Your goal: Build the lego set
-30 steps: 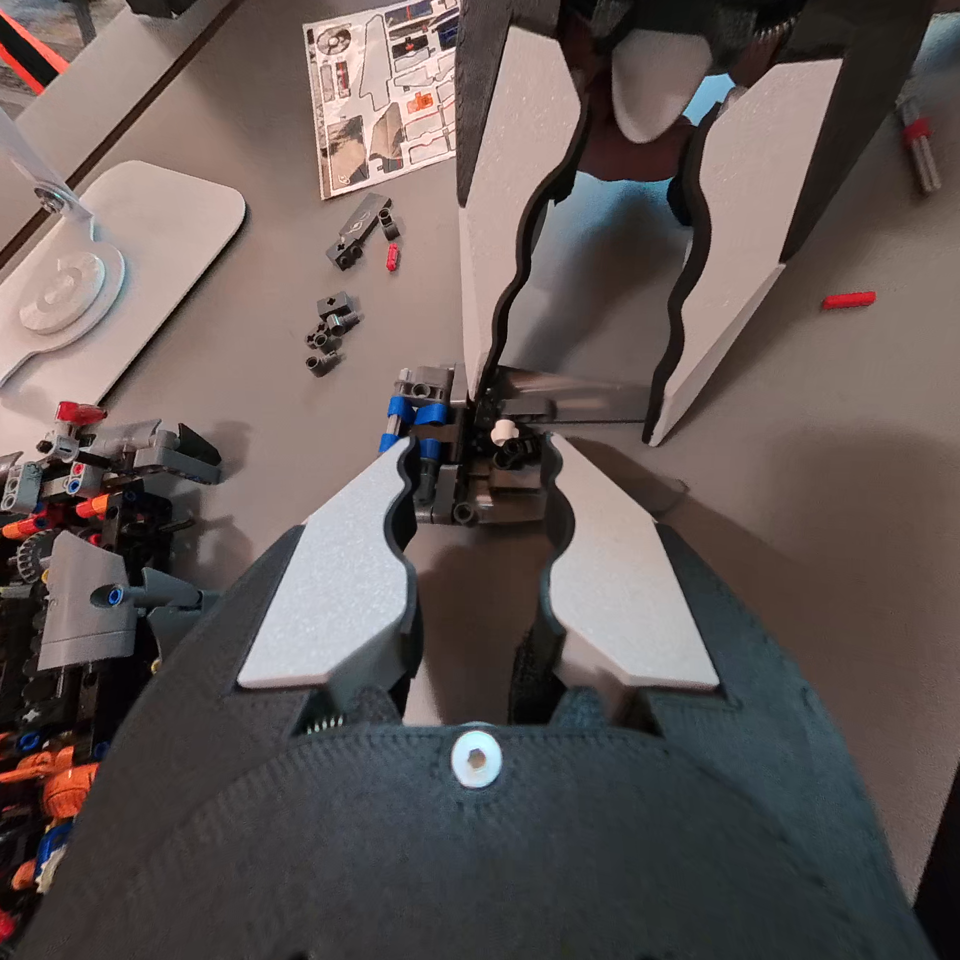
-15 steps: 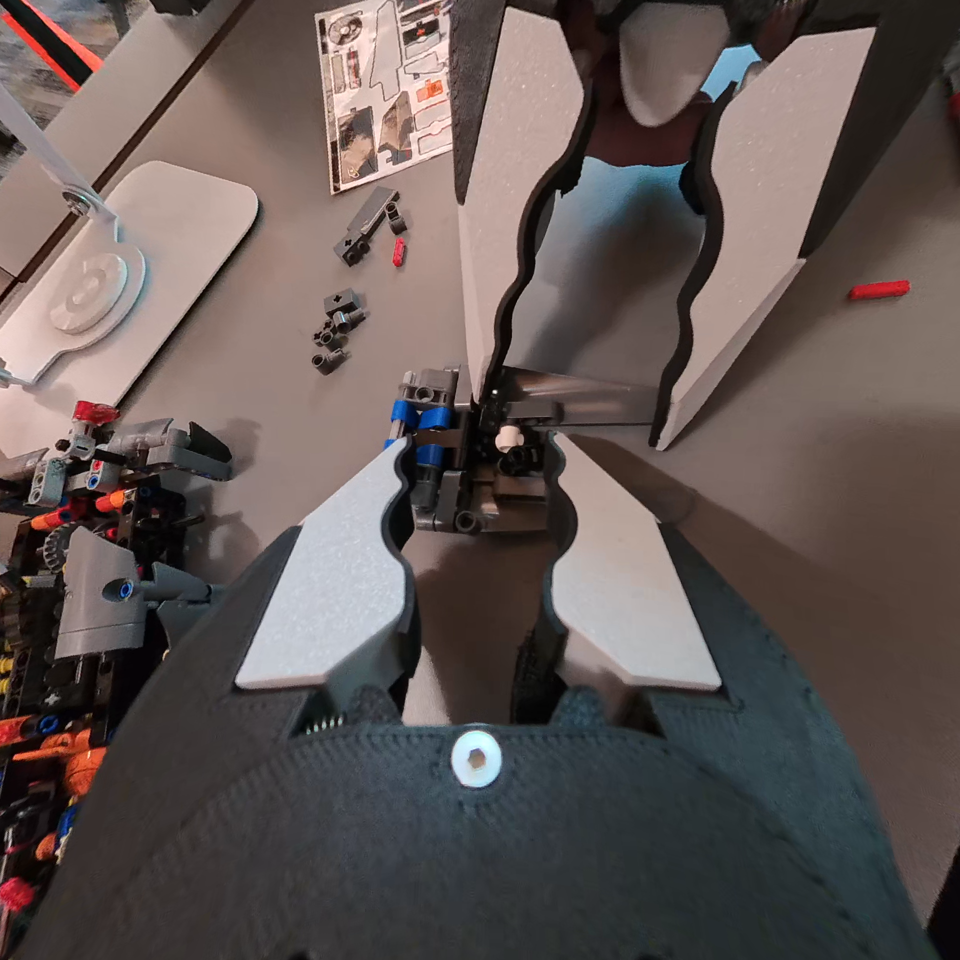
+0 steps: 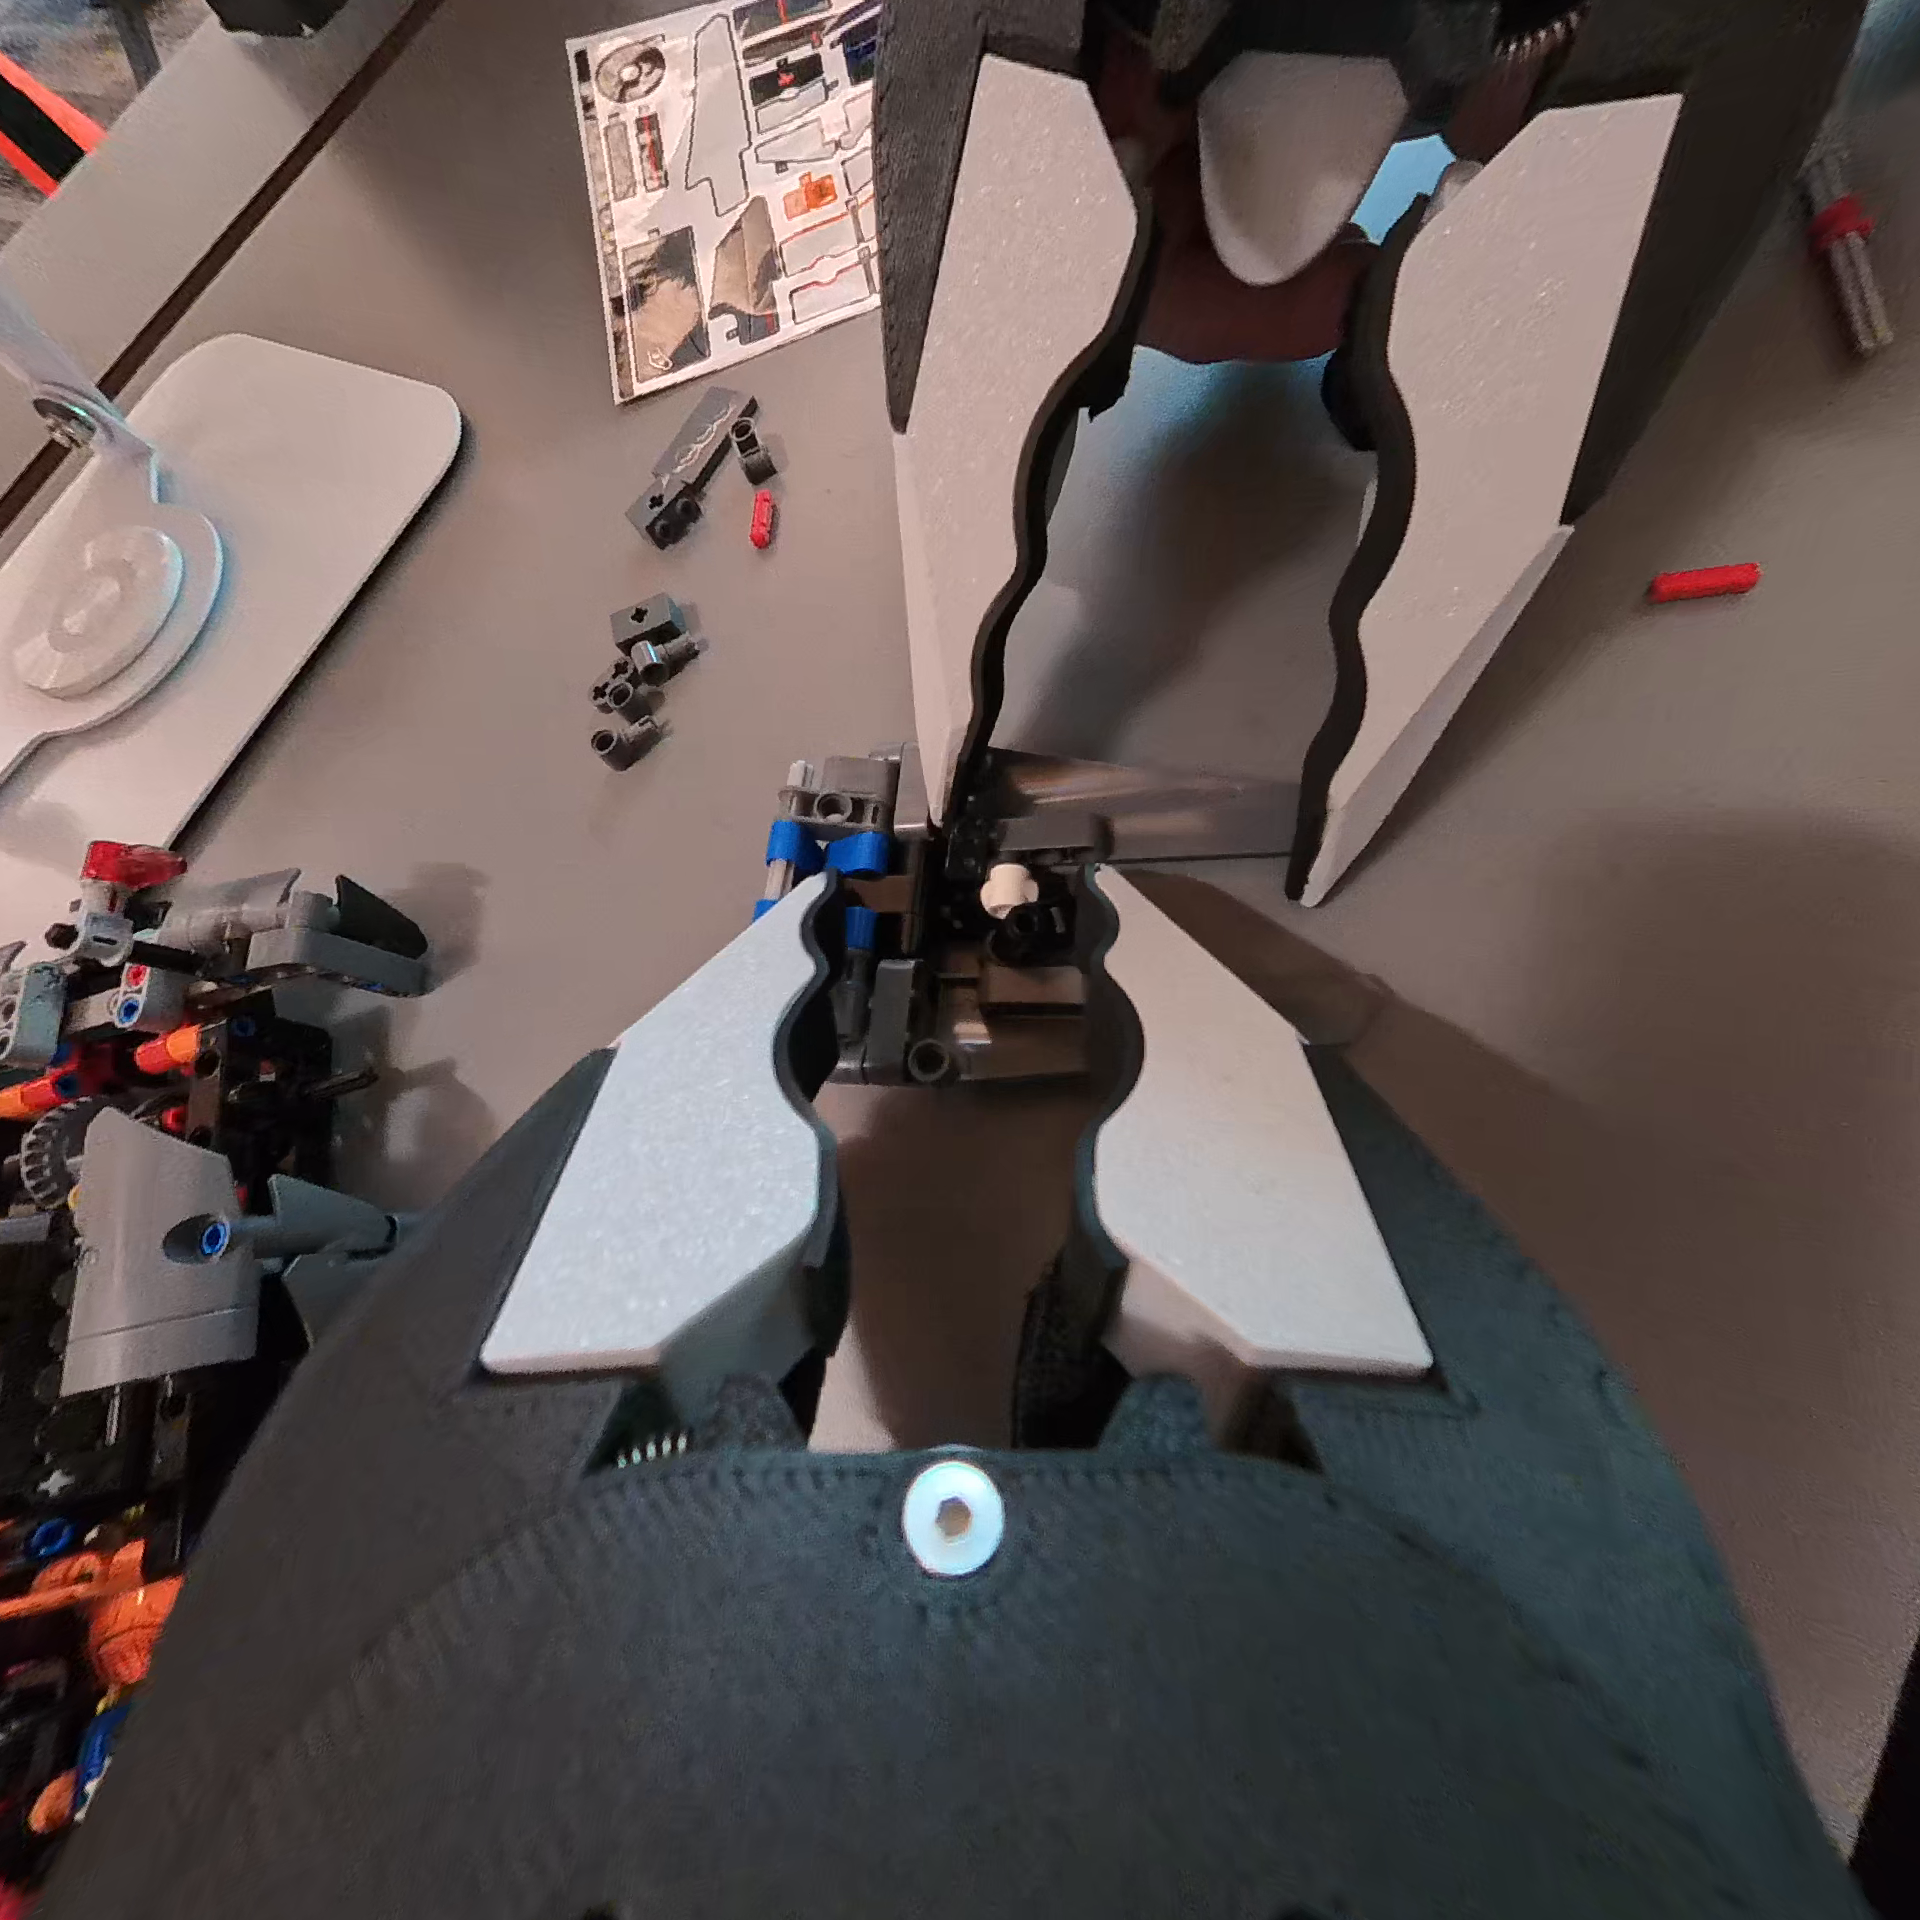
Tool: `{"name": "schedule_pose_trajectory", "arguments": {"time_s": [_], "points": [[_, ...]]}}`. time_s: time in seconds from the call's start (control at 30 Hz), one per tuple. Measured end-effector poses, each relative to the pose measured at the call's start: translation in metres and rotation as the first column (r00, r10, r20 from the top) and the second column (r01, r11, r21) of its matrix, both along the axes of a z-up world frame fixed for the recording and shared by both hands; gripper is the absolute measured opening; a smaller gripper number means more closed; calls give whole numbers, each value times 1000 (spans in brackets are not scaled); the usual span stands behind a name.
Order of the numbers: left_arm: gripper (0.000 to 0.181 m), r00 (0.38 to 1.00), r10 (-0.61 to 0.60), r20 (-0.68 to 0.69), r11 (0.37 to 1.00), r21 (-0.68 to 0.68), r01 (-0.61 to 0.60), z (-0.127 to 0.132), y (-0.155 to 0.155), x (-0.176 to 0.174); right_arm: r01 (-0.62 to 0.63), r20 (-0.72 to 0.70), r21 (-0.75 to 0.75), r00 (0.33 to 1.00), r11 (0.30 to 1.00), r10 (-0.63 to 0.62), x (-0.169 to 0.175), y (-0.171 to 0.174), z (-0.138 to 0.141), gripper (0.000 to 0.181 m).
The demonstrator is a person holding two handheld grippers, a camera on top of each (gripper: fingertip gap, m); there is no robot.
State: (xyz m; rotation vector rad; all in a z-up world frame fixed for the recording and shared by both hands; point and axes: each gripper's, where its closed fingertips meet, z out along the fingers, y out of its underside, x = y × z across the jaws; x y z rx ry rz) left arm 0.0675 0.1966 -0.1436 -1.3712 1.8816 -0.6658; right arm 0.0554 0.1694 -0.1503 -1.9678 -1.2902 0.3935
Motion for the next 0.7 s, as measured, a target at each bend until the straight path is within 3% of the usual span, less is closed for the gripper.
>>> {"name": "schedule_pose_trajectory", "arguments": {"time_s": [0.7], "points": [[33, 1000, -5, 10, 999, -48, 5, 3, 0, 2, 8, -11, -6, 1000, 1000, -9, 1, 1, 0, 64]]}}
